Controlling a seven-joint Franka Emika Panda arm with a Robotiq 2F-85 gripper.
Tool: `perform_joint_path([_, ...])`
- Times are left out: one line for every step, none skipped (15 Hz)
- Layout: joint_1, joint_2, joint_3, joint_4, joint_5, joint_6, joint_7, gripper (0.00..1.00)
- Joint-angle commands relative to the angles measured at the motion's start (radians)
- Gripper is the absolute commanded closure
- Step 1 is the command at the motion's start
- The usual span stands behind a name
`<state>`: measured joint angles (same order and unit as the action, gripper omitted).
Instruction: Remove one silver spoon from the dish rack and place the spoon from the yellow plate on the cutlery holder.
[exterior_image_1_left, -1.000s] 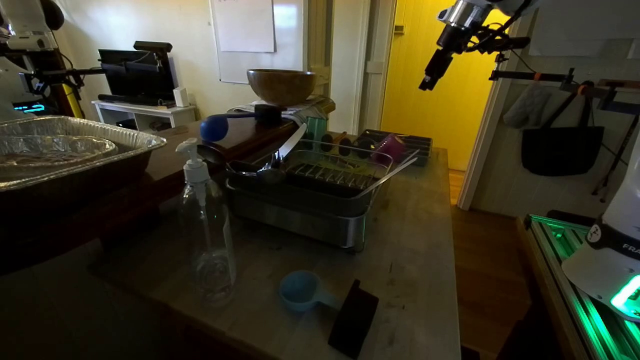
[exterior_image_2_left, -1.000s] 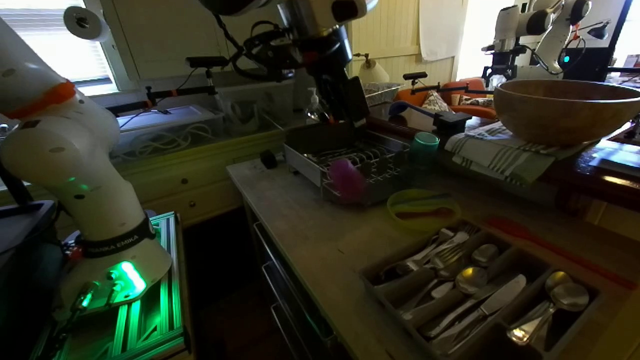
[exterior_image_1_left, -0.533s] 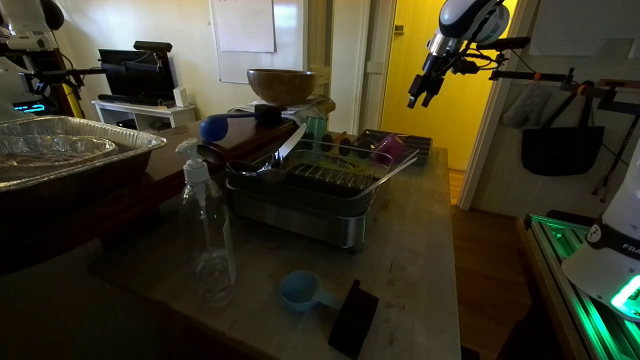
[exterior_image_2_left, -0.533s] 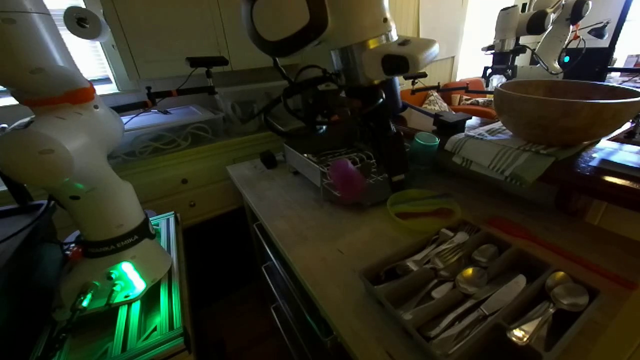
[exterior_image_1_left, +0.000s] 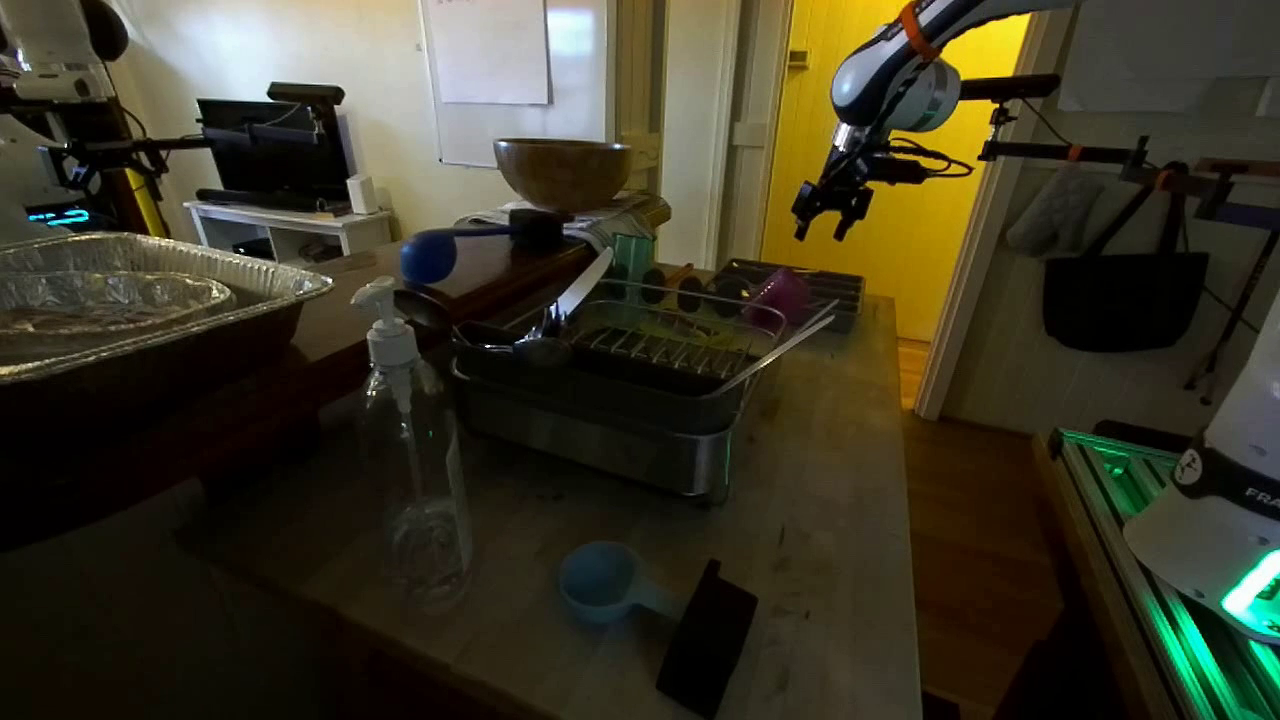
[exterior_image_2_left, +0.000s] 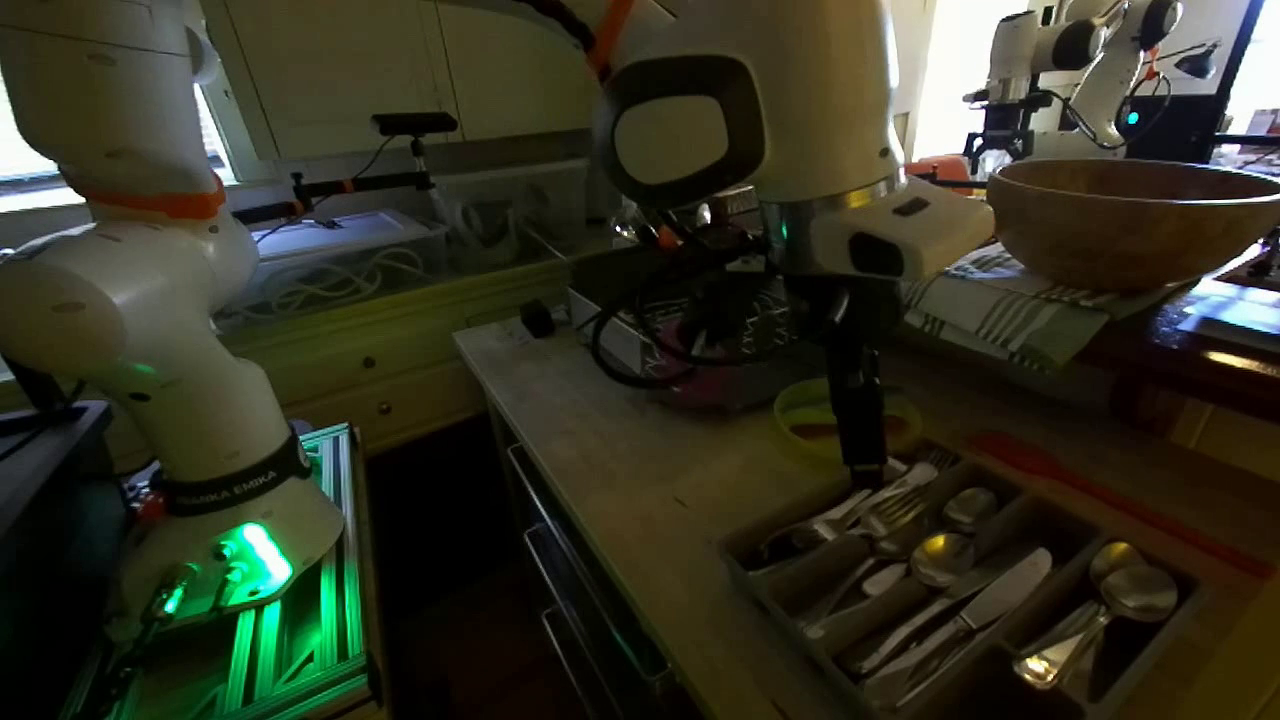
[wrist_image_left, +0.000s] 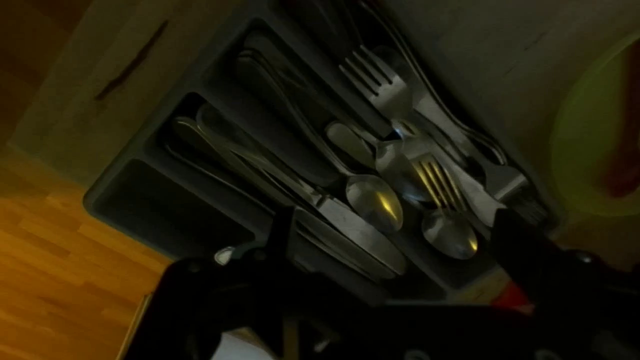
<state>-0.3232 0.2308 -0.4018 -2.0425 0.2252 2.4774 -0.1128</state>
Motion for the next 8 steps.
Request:
perform_joint_path([-0.052, 0.132, 0.038, 0.116, 0.036, 0.016, 0.121, 0.00])
perform_joint_path([-0.060, 0.160, 0.044, 0.143, 0.039, 0.017, 0.147, 0.00])
perform_joint_path([-0.070, 0.188, 0.053, 0.171, 0.047, 0.014, 0.168, 0.00])
perform_joint_path([-0.076, 0.211, 0.059, 0.197, 0.049, 0.014, 0.189, 0.00])
perform_joint_path([-0.083, 0.235, 0.065, 0.222, 0.051, 0.011, 0.209, 0.00])
perform_joint_path([-0.088, 0.258, 0.069, 0.247, 0.050, 0.006, 0.232, 0.00])
perform_joint_path([-0.093, 0.278, 0.074, 0.267, 0.052, 0.009, 0.251, 0.00])
perform_joint_path([-0.098, 0.299, 0.080, 0.289, 0.054, 0.006, 0.270, 0.00])
